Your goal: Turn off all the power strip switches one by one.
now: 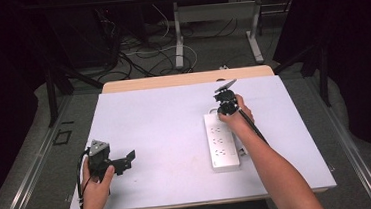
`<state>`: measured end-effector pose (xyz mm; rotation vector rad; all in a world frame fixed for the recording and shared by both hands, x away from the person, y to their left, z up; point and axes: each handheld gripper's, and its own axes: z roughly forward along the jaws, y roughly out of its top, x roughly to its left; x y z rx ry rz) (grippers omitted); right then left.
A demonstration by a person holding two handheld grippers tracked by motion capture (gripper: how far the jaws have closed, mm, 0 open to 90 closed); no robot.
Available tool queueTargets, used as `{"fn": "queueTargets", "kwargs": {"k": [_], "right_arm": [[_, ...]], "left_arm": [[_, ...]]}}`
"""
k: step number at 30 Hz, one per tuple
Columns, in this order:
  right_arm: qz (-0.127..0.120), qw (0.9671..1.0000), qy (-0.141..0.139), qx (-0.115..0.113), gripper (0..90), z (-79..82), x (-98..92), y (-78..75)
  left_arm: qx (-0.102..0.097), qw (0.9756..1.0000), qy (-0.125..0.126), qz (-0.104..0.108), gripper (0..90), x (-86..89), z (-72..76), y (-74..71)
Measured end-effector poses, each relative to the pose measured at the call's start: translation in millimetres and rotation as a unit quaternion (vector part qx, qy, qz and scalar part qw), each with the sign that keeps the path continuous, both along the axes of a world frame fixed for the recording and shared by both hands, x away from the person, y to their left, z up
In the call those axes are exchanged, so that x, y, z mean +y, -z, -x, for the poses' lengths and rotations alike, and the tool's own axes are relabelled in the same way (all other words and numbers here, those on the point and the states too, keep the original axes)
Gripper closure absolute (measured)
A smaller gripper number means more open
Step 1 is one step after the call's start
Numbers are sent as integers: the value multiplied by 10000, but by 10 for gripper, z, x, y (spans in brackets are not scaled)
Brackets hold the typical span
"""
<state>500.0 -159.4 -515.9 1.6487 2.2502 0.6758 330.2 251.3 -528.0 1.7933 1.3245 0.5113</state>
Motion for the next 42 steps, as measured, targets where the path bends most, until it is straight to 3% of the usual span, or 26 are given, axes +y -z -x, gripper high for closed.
{"fn": "queueTargets", "kwargs": {"k": [1, 5, 15, 21, 42], "right_arm": [[-88, 9999, 38, -63, 900, 2, -3, 10], [-21, 9999, -3, -126, 900, 21, -4, 9], [-228, 9995, 128, -151, 900, 31, -49, -7], [-147, 9998, 82, -126, 900, 37, -44, -13], [-237, 9997, 58, -96, 900, 122, -66, -95]], "left_arm": [[2, 10000, -3, -7, 4, 1, 0, 1], [26, 10000, 24, -16, 4, -11, -3, 7], [30, 10000, 13, -33, 4, -6, -9, 6], [24, 10000, 22, -33, 4, -5, -13, 11], [21, 10000, 22, -44, 4, -7, -11, 2]]}}
